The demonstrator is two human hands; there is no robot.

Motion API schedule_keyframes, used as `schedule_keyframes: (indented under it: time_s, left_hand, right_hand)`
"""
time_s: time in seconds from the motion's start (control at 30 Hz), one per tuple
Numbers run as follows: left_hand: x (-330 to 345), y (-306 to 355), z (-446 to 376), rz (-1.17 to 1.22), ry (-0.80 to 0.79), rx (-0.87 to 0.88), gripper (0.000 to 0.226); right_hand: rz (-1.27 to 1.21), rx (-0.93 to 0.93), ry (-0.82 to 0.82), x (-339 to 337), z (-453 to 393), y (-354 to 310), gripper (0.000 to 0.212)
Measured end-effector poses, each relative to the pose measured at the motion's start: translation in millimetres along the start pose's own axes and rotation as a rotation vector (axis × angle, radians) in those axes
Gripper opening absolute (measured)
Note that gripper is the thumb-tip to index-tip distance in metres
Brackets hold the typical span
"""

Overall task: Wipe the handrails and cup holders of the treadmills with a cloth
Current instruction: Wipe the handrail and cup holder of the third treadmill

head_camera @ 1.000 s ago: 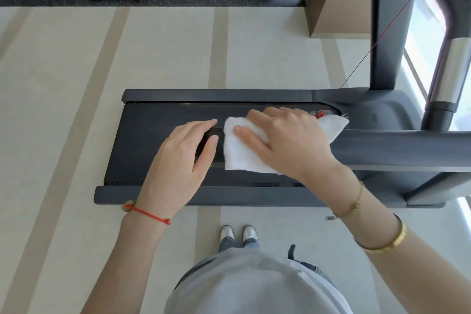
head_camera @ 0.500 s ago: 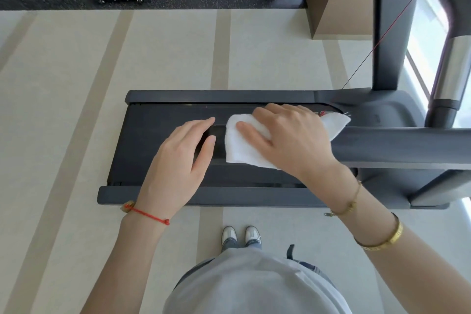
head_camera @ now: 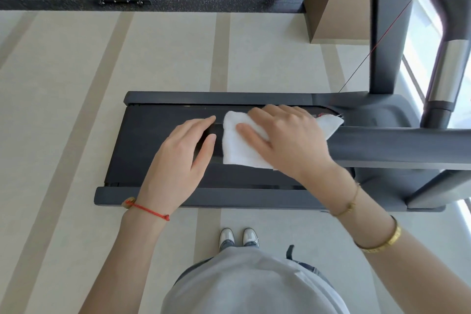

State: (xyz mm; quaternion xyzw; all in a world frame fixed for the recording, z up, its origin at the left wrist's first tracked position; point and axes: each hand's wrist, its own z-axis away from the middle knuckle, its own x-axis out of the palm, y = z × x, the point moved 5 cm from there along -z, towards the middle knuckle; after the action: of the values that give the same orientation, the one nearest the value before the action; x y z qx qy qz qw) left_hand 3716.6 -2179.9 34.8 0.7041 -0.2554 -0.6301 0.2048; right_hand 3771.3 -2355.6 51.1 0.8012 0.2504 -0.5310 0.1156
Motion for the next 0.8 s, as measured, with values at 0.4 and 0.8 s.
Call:
schedule_keyframes:
  time_s: [0.4,0.8]
  left_hand:
    - [-2,-1,2,0.008,-0.031,-0.006,0.045]
    - [0,-2,3,0.023,-0.017,0.006,0.045]
  right_hand:
    - [0.035,0.089,-0.016,1,-6,3,0.046]
    - [0.069,0.164,0.077,-13,6,30,0.041]
